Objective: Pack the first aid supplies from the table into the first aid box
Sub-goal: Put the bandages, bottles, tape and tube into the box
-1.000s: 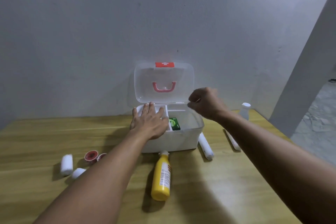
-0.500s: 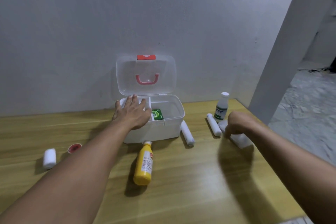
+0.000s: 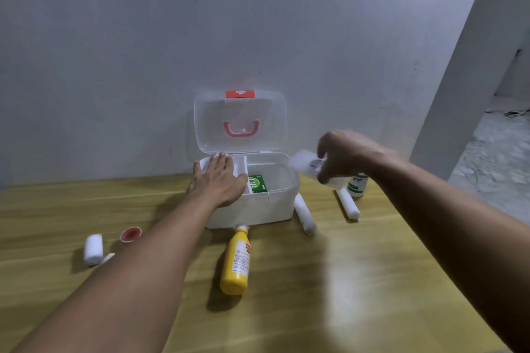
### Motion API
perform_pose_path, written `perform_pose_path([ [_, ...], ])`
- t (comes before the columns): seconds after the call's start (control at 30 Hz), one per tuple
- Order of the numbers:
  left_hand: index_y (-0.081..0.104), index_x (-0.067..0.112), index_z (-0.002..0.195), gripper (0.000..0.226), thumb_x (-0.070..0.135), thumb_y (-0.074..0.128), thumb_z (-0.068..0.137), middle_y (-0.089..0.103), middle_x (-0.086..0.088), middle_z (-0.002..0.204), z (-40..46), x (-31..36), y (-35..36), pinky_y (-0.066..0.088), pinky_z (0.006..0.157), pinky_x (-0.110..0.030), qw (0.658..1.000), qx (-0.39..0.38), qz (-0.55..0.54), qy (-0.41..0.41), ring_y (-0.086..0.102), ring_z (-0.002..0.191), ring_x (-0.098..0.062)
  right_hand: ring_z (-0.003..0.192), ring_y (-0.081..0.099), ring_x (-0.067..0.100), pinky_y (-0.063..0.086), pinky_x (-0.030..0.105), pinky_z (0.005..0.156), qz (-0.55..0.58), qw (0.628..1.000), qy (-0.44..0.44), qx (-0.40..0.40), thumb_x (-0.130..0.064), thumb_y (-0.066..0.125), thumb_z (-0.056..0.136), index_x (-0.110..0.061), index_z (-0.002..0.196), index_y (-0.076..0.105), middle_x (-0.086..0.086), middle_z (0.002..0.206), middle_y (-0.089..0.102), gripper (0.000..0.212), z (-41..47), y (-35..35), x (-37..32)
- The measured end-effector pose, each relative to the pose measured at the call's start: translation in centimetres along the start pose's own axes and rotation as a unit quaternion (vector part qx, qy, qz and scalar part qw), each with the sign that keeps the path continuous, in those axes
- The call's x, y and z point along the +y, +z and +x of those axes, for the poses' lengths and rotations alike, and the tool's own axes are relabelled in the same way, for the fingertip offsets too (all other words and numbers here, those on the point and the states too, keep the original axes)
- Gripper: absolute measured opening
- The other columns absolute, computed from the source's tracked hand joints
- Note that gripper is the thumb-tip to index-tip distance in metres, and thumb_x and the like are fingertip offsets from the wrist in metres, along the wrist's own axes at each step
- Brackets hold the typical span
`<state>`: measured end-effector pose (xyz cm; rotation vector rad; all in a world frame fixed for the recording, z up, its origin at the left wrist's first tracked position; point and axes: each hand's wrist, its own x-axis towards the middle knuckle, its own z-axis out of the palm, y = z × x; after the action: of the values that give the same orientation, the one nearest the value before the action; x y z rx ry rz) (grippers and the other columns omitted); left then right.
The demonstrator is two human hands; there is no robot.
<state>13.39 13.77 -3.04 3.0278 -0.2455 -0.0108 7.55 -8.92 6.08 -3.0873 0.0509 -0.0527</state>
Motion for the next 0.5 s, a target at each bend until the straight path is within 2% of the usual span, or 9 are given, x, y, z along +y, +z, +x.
perform_pose_path([
  [0.17, -0.001, 0.012, 0.154, 0.069, 0.048, 0.014, 0.098, -0.008, -0.005, 0.164, 0.0, -0.1, 0.1, -0.006, 0.119, -0.050, 1.000, 0.004, -0.005, 0.005, -0.006, 0.152, -0.019, 0.084, 0.067, 0.025, 0.059, 0.039, 0.079, -0.014, 0.993, -0.113, -0.012, -0.022, 0.086, 0.067, -0.004, 0.097, 0.069, 0.010, 0.095, 0.072, 0.039, 3.1, 0.7, -5.7],
  [0.23, -0.001, 0.012, 0.154, 0.069, 0.049, 0.015, 0.098, -0.008, -0.006, 0.164, 0.0, -0.2, 0.1, -0.005, 0.119, -0.050, 1.000, 0.008, -0.002, 0.007, -0.006, 0.152, -0.019, 0.077, 0.065, 0.024, 0.057, 0.032, 0.072, -0.035, 0.990, -0.132, -0.017, -0.015, 0.084, 0.070, -0.002, 0.094, 0.068, 0.009, 0.088, 0.068, 0.031, 4.2, 1.5, -7.1],
  [0.3, -0.001, 0.012, 0.154, 0.069, 0.049, 0.015, 0.098, -0.007, -0.006, 0.164, -0.1, -0.1, 0.1, -0.006, 0.119, -0.049, 1.000, 0.011, -0.004, 0.007, -0.006, 0.152, -0.020, 0.075, 0.063, 0.023, 0.052, 0.027, 0.067, -0.031, 0.989, -0.142, -0.033, -0.012, 0.082, 0.073, -0.001, 0.100, 0.068, 0.008, 0.087, 0.065, 0.032, 5.3, 2.5, -7.9],
  [0.43, -0.001, 0.013, 0.155, 0.068, 0.048, 0.014, 0.099, -0.008, -0.005, 0.164, 0.0, -0.1, 0.1, -0.007, 0.120, -0.049, 1.000, 0.011, -0.018, 0.004, -0.007, 0.152, -0.018, 0.091, 0.067, 0.025, 0.057, 0.029, 0.081, 0.007, 0.986, -0.159, -0.044, -0.015, 0.081, 0.075, -0.004, 0.113, 0.069, 0.010, 0.108, 0.072, 0.041, 7.3, 4.7, -8.2],
  [0.5, 0.001, 0.015, 0.155, 0.067, 0.048, 0.015, 0.099, -0.007, -0.004, 0.164, 0.0, -0.1, 0.2, -0.008, 0.119, -0.050, 1.000, 0.013, -0.018, 0.008, -0.008, 0.152, -0.018, 0.095, 0.066, 0.026, 0.056, 0.030, 0.082, 0.050, 0.985, -0.158, -0.050, -0.020, 0.083, 0.074, -0.006, 0.115, 0.070, 0.009, 0.113, 0.071, 0.046, 7.7, 5.7, -8.0],
])
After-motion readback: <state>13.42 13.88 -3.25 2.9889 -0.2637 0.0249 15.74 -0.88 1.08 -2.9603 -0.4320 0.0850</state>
